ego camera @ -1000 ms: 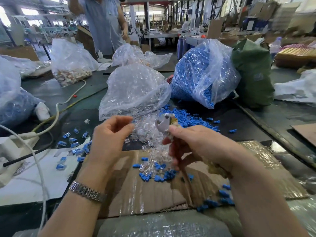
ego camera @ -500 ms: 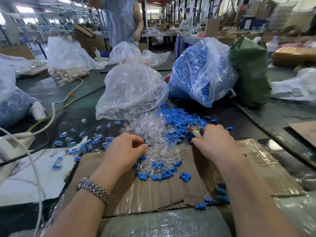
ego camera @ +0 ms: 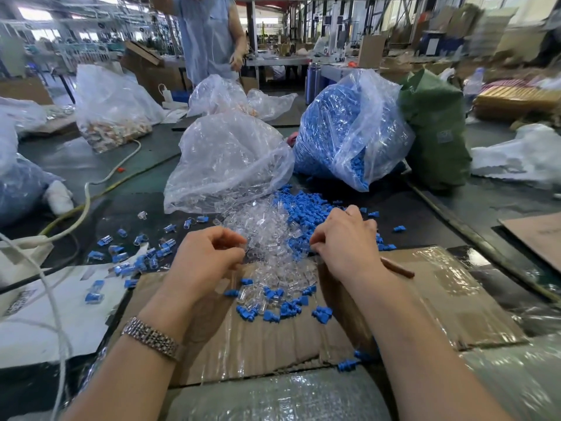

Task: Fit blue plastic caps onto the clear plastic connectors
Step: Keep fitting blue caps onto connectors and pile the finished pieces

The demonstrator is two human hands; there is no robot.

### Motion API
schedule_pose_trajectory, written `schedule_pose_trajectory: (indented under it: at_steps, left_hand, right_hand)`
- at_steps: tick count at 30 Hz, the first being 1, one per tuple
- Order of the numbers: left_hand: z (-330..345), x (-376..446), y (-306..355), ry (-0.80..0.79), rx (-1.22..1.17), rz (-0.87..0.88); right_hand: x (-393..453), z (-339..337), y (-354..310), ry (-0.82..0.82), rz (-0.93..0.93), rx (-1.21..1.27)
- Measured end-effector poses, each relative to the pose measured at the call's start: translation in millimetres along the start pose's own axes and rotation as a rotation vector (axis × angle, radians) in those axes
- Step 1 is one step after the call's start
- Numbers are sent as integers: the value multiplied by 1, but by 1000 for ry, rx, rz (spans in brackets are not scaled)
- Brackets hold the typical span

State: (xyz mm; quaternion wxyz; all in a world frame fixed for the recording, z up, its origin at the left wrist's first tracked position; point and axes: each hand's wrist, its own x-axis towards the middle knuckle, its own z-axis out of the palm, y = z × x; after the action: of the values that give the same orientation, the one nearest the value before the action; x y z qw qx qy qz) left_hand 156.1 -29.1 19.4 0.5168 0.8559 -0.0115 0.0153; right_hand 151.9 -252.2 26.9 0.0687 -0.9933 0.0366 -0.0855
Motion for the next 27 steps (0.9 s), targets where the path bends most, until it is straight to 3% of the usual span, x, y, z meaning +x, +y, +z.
schedule_pose_trajectory:
  at_steps: [10, 15, 21, 27]
  left_hand:
    - [-3, -1, 2, -113, -492, -176]
    - [-3, -4, 7, -245, -654, -185]
    - [0, -4, 7, -339, -797, -140]
    - [0, -6, 10, -390, -809, -113]
  right_hand:
    - [0, 0, -1, 47, -27, 26]
    - [-9, -11, 1, 135, -31, 469]
    - [-19, -21, -6, 78, -205, 987]
    - [-24, -18, -15, 62, -325, 1003]
